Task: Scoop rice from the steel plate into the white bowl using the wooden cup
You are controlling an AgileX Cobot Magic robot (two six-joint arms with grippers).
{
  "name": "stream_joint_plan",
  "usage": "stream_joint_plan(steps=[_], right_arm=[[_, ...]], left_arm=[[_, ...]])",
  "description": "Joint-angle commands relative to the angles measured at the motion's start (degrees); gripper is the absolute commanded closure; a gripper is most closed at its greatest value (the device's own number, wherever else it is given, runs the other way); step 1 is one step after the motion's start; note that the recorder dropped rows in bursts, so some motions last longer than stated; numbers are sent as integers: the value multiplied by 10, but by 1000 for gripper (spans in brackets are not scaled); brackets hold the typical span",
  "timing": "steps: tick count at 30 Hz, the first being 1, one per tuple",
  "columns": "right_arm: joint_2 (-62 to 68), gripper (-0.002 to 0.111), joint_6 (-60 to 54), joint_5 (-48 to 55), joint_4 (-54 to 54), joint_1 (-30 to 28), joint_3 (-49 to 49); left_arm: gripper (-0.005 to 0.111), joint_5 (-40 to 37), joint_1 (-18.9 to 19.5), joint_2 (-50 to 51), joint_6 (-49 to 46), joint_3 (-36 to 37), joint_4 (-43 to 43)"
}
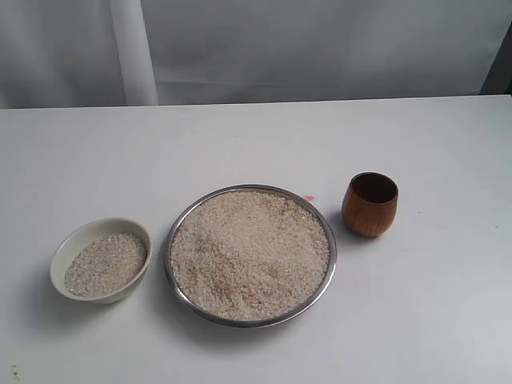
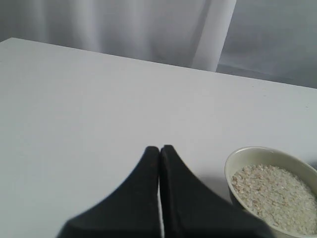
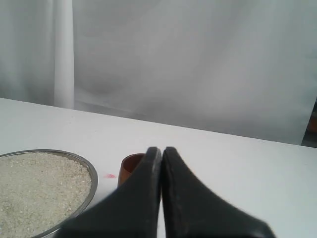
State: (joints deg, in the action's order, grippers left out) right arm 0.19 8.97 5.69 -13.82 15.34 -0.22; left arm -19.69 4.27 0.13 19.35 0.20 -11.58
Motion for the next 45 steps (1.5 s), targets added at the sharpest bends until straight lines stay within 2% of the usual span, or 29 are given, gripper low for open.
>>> stream_joint_plan(steps=[1, 7, 14, 23, 30, 35, 45], right_arm=[[-2, 108, 0, -2, -6, -1, 2], [-2, 108, 0, -2, -5, -1, 2], [4, 108, 0, -3, 54, -1, -7], [210, 108, 0, -25, 54, -1, -117], [436, 108, -35, -310, 37, 1, -147], [581, 108, -30, -452, 13, 1, -149], [830, 108, -64, -603, 14, 1, -149]], left_arm=[[107, 4, -3, -1, 1, -2, 3], [107, 4, -3, -1, 1, -2, 3], [107, 4, -3, -1, 1, -2, 3], [107, 4, -3, -1, 1, -2, 3], [107, 4, -3, -1, 1, -2, 3], [107, 4, -3, -1, 1, -2, 3], [107, 4, -3, -1, 1, -2, 3]])
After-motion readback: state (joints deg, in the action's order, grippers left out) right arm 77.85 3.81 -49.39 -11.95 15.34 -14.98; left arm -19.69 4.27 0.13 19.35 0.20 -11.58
